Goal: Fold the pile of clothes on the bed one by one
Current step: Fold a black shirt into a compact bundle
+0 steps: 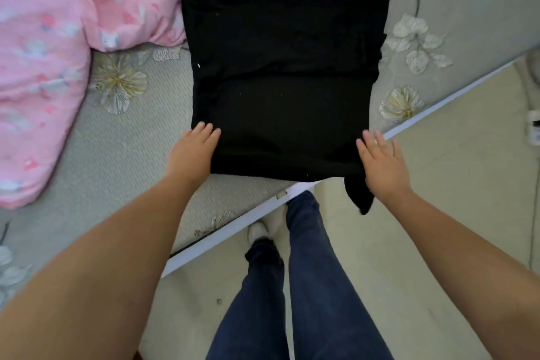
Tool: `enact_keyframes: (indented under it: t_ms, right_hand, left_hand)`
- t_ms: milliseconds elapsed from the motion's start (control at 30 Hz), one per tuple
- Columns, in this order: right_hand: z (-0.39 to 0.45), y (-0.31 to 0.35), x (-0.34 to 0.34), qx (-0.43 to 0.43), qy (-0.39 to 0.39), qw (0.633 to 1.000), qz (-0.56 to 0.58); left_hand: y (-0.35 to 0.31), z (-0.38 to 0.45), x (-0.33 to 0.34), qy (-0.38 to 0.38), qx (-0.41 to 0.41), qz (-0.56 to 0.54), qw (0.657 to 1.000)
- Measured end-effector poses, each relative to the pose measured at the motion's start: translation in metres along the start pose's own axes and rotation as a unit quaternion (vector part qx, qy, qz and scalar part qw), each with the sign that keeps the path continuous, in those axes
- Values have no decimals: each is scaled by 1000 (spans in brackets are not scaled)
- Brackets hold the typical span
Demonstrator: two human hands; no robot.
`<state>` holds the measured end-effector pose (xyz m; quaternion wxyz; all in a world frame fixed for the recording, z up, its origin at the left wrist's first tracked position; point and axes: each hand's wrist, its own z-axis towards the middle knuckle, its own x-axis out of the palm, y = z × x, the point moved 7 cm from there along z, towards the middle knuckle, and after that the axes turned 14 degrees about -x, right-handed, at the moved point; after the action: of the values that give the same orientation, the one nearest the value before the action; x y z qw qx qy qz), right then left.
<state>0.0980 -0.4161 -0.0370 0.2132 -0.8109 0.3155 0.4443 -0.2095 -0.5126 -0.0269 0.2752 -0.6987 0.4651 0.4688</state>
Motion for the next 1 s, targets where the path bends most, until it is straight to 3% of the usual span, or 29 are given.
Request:
enact_keyframes:
  t_ms: [200, 367, 567, 633, 767, 867, 933, 1000]
  right_hand:
    - [103, -87, -90, 10, -56, 997, -44]
    - [189, -156, -139, 37, -101, 994, 16]
    - [246, -133, -101, -116, -6, 988, 103]
    - [244, -122, -85, -124, 6, 986, 111]
    - [243, -125, -79, -75, -32, 994, 79]
    - [240, -128, -91, -64, -67, 986, 140]
    - [234, -131, -115, -67, -131, 971, 187]
    - [230, -135, -146, -99, -215, 960, 148]
  left_hand:
    - [-15, 103, -81, -88, -36, -7, 995]
    - [-14, 190, -123, -88, -92, 9, 992]
    - [-36, 243, -108, -12, -146, 15, 989]
    - [-42, 241, -97, -20, -145, -5, 989]
    - [-38, 238, -79, -26, -158, -20, 987]
    - [-26, 237, -81, -44, -185, -62, 980]
    - [-19, 234, -95, -78, -206, -112, 969]
    - [-14, 234, -112, -106, -226, -144, 958]
